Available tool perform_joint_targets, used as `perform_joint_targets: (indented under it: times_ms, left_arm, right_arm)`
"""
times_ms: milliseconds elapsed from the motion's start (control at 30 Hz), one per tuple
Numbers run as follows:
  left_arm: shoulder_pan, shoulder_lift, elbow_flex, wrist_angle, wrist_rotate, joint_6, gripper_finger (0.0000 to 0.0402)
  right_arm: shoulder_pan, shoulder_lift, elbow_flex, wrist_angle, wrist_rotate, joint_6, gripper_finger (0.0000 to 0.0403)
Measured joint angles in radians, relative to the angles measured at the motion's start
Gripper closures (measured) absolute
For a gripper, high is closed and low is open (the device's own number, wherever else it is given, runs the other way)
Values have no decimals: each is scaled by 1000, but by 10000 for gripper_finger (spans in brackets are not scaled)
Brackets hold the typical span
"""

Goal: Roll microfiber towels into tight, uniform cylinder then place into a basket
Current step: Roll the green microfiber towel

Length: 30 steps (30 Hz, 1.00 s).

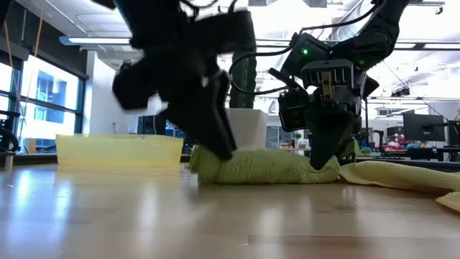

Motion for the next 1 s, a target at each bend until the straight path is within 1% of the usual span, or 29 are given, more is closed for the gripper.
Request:
perform_joint_targets:
  times_ms: [133, 267, 300, 400, 533, 600, 733, 867, 933, 1000]
  left_arm:
    - [20, 16, 0, -70, -7, -31, 252]
    - [40, 16, -1, -113, 4, -73, 252]
    - [47, 16, -1, -114, 21, -81, 252]
    - [66, 29, -1, -96, 113, -103, 252]
    - [78, 44, 1, -83, 184, -128, 252]
    - [79, 44, 2, -79, 212, -136, 252]
    - [78, 45, 2, -76, 229, -157, 252]
    - [79, 44, 1, -76, 247, -192, 252]
    - [83, 45, 1, -78, 251, -206, 252]
    - [86, 45, 1, -76, 259, -220, 252]
  right_arm:
    - [0, 0, 0, 3, 6, -5, 387]
    - [0, 0, 0, 3, 6, -45, 373]
    - [0, 0, 0, 2, 6, -55, 370]
    - [0, 0, 0, 3, 6, -104, 357]
    - [0, -3, 0, 5, 4, -195, 336]
    - [-6, -16, 0, 2, -4, -266, 325]
    - [-23, -86, 0, -30, -21, -443, 304]
    - [-11, -182, 0, -48, -19, -672, 296]
    - [22, -224, 0, -57, 14, -776, 295]
    - [76, -252, 0, -59, 78, -870, 295]
